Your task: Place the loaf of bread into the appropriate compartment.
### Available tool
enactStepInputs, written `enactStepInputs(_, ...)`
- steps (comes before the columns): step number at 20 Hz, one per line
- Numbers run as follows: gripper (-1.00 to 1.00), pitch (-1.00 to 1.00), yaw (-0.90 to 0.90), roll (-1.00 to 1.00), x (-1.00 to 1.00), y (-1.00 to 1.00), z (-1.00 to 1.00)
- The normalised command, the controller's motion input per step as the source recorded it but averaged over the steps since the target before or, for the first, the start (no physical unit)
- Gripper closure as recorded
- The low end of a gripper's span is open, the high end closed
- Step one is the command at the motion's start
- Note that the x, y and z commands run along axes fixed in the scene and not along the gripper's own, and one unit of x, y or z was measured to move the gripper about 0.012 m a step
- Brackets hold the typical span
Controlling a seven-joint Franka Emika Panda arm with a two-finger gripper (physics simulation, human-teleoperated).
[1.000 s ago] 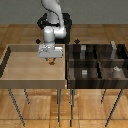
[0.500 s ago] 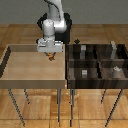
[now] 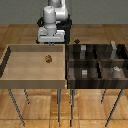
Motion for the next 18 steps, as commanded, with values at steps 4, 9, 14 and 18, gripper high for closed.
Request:
enactStepInputs(4,1.0,0.0,0.0,0.0,0.0,0.0,0.0)
enactStepInputs(9,1.0,0.0,0.0,0.0,0.0,-0.4,0.0)
enactStepInputs(14,1.0,0.0,0.0,0.0,0.0,0.0,0.0)
enactStepInputs(18,1.0,0.0,0.0,0.0,0.0,0.0,0.0)
